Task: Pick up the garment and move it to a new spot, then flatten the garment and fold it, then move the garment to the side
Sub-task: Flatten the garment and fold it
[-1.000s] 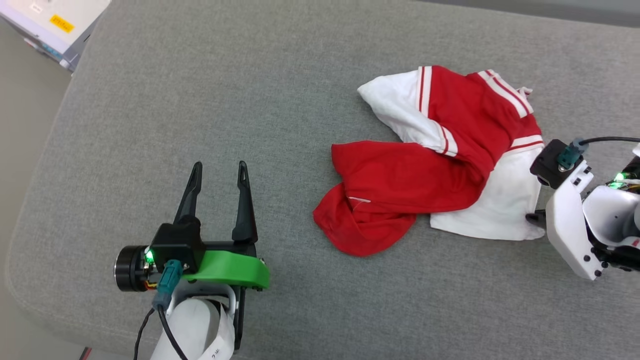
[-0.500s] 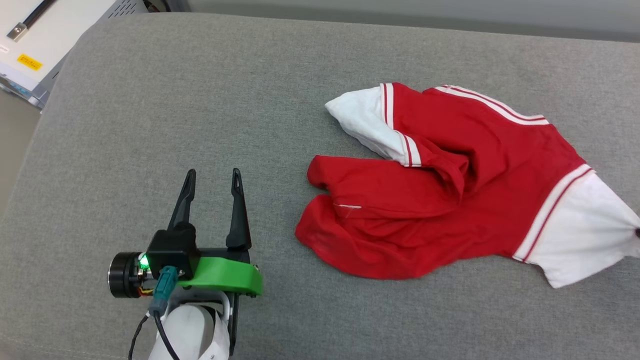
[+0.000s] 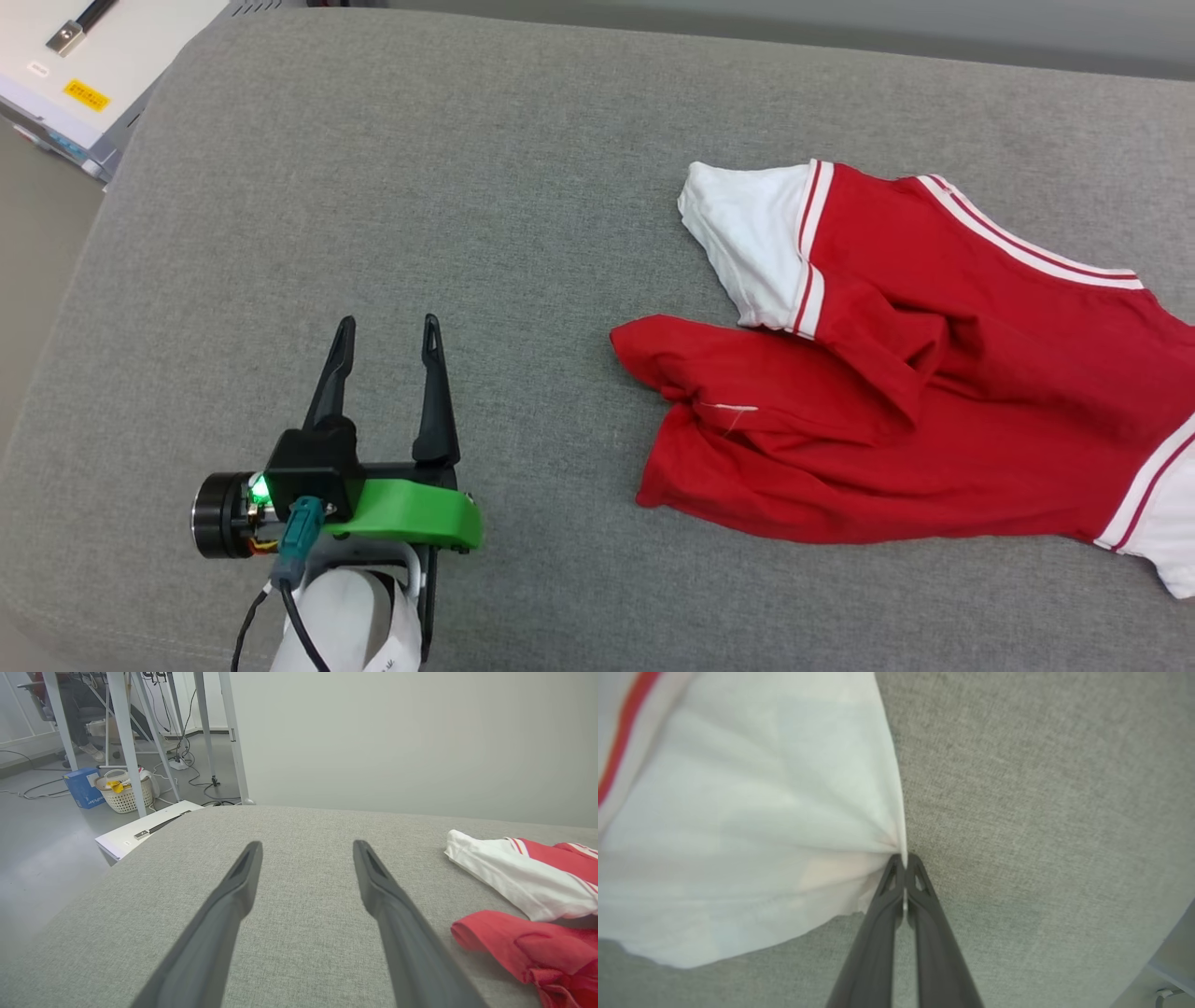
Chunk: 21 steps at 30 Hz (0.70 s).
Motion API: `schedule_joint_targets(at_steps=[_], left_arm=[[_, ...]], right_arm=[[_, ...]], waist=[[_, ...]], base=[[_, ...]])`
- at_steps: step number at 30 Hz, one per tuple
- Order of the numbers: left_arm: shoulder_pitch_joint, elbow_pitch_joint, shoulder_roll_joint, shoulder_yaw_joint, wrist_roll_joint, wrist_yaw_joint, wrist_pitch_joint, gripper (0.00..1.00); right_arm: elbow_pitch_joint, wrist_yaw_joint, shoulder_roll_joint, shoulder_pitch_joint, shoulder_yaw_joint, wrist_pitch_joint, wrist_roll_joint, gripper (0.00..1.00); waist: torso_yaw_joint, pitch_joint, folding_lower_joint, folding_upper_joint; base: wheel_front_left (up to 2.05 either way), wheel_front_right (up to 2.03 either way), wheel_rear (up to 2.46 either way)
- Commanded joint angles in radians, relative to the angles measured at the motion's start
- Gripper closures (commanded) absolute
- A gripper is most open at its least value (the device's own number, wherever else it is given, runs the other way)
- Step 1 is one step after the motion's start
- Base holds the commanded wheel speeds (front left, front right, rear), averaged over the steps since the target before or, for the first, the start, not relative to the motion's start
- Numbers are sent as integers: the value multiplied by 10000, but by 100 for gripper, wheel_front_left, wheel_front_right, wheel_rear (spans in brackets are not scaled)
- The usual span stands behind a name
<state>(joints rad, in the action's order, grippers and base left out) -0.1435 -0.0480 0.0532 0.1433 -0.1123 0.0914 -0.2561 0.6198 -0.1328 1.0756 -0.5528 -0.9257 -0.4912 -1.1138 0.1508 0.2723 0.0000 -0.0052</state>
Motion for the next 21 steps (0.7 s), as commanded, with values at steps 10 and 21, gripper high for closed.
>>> schedule_joint_targets(at_steps=[10, 21], left_arm=[[267, -54, -24, -364, 356, -255, -57, 0], [-158, 91, 264, -776, 556, -791, -57, 0]], right_arm=[[-575, 21, -508, -11, 1373, 3276, 978, 0], [-2006, 21, -2249, 496, 4591, 6756, 3736, 0]], waist=[[-703, -756, 0, 52], [-1228, -944, 0, 52]], base=[[0, 0, 0], [0, 0, 0]])
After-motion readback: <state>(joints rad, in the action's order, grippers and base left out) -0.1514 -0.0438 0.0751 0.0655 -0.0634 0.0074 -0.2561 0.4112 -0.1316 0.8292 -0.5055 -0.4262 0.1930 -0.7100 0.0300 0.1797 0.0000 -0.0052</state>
